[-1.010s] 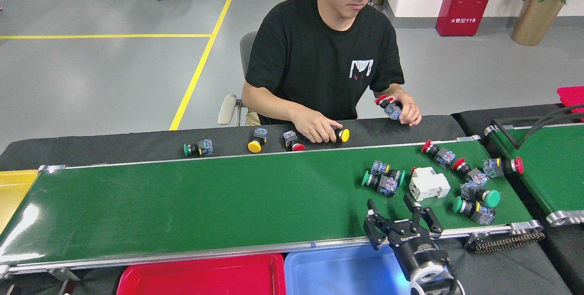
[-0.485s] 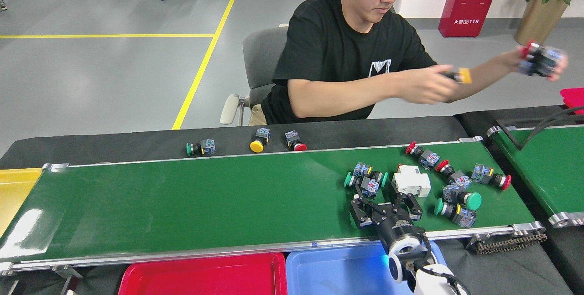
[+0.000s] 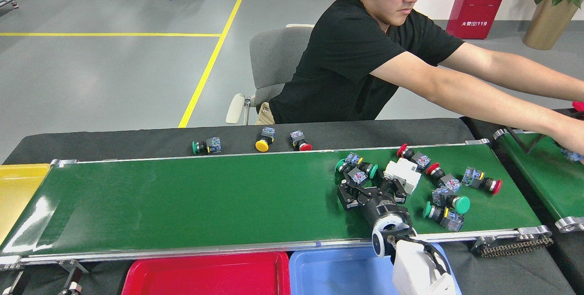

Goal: Pick switch part from conveyor to tray

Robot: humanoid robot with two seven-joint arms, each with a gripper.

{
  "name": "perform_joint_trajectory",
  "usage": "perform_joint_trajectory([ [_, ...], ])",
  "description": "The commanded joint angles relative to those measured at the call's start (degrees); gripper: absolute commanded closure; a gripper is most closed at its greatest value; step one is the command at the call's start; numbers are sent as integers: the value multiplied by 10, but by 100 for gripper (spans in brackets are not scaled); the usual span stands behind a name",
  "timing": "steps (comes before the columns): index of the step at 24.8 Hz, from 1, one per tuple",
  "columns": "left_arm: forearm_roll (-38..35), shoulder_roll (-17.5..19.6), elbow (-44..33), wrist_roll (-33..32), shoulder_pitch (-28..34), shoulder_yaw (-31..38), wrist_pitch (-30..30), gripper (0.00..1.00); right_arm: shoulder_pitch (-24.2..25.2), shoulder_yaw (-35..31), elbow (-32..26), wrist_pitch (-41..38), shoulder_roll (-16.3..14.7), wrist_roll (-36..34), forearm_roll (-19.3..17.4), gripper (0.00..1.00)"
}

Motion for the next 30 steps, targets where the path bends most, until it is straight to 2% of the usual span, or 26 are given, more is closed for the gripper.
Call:
perform_joint_trajectory([
  [1,-1,8,-4,1,-2,1,-1,0,-16,7,6,-20,7,-3,1,79],
  [2,-1,8,-4,1,-2,1,-1,0,-17,7,6,-33,8,-3,0,94],
  [4,-1,8,-5,1,-2,2,-1,0,-17,7,6,-41,8,-3,0,98],
  [9,0,8,-5,1,1,2,-1,0,-15,7,-7,-47,7,-9,-1,98],
  [12,1,7,-6,1,3,2,-1,0,-6,7,-39,-73,2,-13,-1,98],
  [16,2,5,-5,1,7,6,0,0,67,8,-172,-160,-5,-20,-1,98],
  [18,2,5,-5,1,8,6,0,0,124,10,-256,-236,-27,-18,-1,98],
  [19,2,4,-5,1,8,6,0,0,152,17,-293,-277,-38,-17,-1,95],
  [20,2,5,-5,1,8,6,-1,0,177,31,-325,-314,-45,-19,-1,74],
  [21,2,4,-6,1,8,6,0,0,195,51,-354,-346,-52,-20,-1,23],
  [22,2,4,-6,1,8,6,0,0,205,71,-371,-371,-57,-21,-1,0],
  [25,2,6,-5,1,8,5,0,0,205,116,-370,-389,-62,-19,2,0],
  [28,2,4,-6,1,8,4,0,0,205,123,-364,-385,-60,-18,2,0],
  [30,2,3,-6,1,9,6,0,0,207,116,-368,-341,-58,-18,-2,0],
])
